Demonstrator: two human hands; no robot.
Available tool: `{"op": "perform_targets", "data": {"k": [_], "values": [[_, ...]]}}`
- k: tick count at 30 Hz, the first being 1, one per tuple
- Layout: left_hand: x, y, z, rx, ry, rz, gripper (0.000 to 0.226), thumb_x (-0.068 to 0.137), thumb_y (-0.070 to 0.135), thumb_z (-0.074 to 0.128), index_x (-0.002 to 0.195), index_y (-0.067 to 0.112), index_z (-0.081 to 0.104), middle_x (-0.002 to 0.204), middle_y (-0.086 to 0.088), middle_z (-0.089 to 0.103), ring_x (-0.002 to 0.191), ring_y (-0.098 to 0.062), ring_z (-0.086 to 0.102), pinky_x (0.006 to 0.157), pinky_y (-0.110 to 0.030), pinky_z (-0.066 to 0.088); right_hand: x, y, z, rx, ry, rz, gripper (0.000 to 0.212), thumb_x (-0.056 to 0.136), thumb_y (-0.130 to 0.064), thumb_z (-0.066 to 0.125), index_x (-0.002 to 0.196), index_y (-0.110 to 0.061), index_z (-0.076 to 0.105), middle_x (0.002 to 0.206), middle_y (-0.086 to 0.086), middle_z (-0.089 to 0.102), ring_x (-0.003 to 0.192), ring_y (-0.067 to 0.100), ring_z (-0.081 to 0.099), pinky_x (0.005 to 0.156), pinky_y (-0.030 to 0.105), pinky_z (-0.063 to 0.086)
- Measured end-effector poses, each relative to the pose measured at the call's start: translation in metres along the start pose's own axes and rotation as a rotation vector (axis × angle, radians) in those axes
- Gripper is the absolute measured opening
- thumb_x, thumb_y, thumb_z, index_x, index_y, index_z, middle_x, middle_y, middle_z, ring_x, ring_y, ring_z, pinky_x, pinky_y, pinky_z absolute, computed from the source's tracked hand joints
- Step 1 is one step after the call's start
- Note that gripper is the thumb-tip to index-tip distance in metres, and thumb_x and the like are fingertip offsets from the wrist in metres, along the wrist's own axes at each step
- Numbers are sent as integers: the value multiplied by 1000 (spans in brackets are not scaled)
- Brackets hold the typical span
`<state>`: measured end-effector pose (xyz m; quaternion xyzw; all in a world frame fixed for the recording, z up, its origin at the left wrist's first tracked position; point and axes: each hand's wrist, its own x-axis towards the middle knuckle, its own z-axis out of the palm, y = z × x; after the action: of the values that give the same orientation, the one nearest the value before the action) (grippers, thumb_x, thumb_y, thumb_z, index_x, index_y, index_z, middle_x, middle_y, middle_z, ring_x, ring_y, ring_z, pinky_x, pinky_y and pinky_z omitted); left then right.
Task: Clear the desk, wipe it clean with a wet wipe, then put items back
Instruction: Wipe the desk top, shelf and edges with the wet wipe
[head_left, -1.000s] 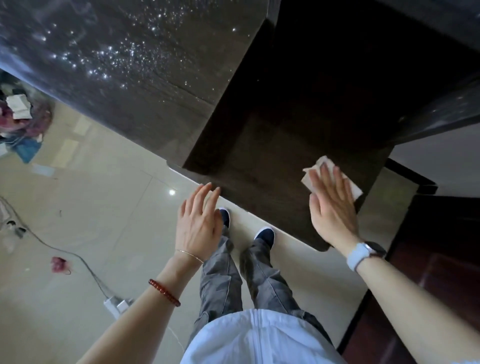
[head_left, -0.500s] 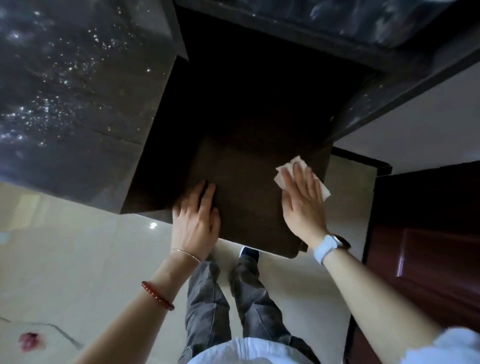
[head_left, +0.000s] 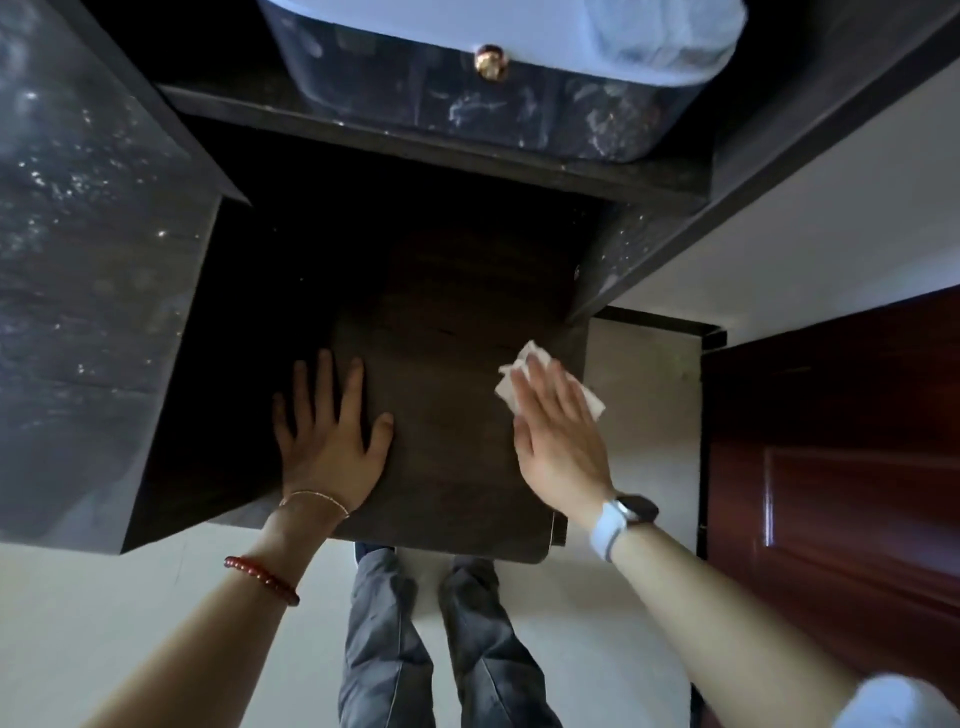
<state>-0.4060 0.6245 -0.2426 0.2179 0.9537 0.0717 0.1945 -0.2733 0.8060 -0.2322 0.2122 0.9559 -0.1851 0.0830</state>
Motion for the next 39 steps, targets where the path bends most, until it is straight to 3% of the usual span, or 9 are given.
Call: {"op": "perform_targets", "data": {"k": [5, 8, 15, 17, 21, 24, 29, 33, 39], "values": [[2, 0, 2, 30, -19, -22, 84, 69, 63, 3, 144, 27, 6, 156, -6, -3, 142, -25, -9, 113, -46, -5, 40, -23, -1, 115, 154, 325, 56, 94, -16, 34, 144, -4, 10, 155, 13, 5, 143, 24, 1, 117, 35, 3], [2, 1, 2, 39, -12, -15, 84, 69, 63, 3, 144, 26, 7, 156, -6, -2, 142, -26, -8, 113, -47, -4, 27, -34, 1, 182, 167, 483, 61, 95, -19, 34, 144, -2, 3, 155, 13, -4, 142, 24, -6, 117, 34, 1], [1, -1, 1, 37, -23, -12, 82, 71, 63, 4, 144, 26, 5, 156, -6, -4, 142, -26, -11, 112, -47, -6, 53, -21, -8, 326, 176, 607, 58, 95, -15, 34, 143, -1, 7, 155, 18, 1, 142, 27, -3, 114, 31, 6], [1, 0, 2, 41, -21, -11, 81, 72, 63, 4, 144, 26, 4, 156, -6, -5, 142, -26, -11, 112, -47, -6, 34, -26, 2, 197, 174, 481, 57, 95, -19, 33, 144, -5, 9, 155, 15, 4, 142, 28, -3, 115, 35, 5], [0, -1, 4, 29, -6, -14, 81, 72, 62, 5, 144, 26, 7, 156, -7, -2, 142, -26, -9, 112, -47, -7, -4, -40, 25, 50, 23, 31, 57, 90, -30, 24, 144, -13, 17, 154, 10, 12, 142, 25, 0, 117, 42, 3], [1, 0, 5, 31, 18, -7, 81, 72, 62, 7, 144, 25, 9, 156, -7, 0, 142, -27, -7, 112, -46, -6, 38, -39, 19, 42, 14, 13, 58, 90, -34, 16, 145, -18, 12, 155, 9, 6, 142, 25, -4, 115, 37, -7], [2, -3, 5, 35, 44, -3, 79, 74, 62, 9, 144, 26, 9, 156, -7, 1, 142, -27, -6, 111, -44, -6, 132, -36, -7, 165, 86, 353, 55, 97, -25, 28, 145, -12, 6, 155, 13, -5, 141, 29, -10, 114, 37, -8], [3, -4, 5, 45, 45, -2, 78, 75, 62, 8, 144, 27, 8, 156, -6, 0, 142, -26, -6, 110, -41, -8, 181, -30, -33, 279, 116, 624, 57, 97, -25, 25, 144, -5, 2, 155, 13, -7, 142, 25, -10, 115, 35, -4], [5, -6, 5, 31, 51, 23, 75, 76, 62, 11, 144, 29, 9, 156, -4, 3, 142, -24, -5, 110, -42, -6, 199, -36, -35, 316, 206, 691, 62, 95, -29, 28, 144, -3, 1, 154, 17, -5, 141, 29, -8, 113, 38, -8]]}}
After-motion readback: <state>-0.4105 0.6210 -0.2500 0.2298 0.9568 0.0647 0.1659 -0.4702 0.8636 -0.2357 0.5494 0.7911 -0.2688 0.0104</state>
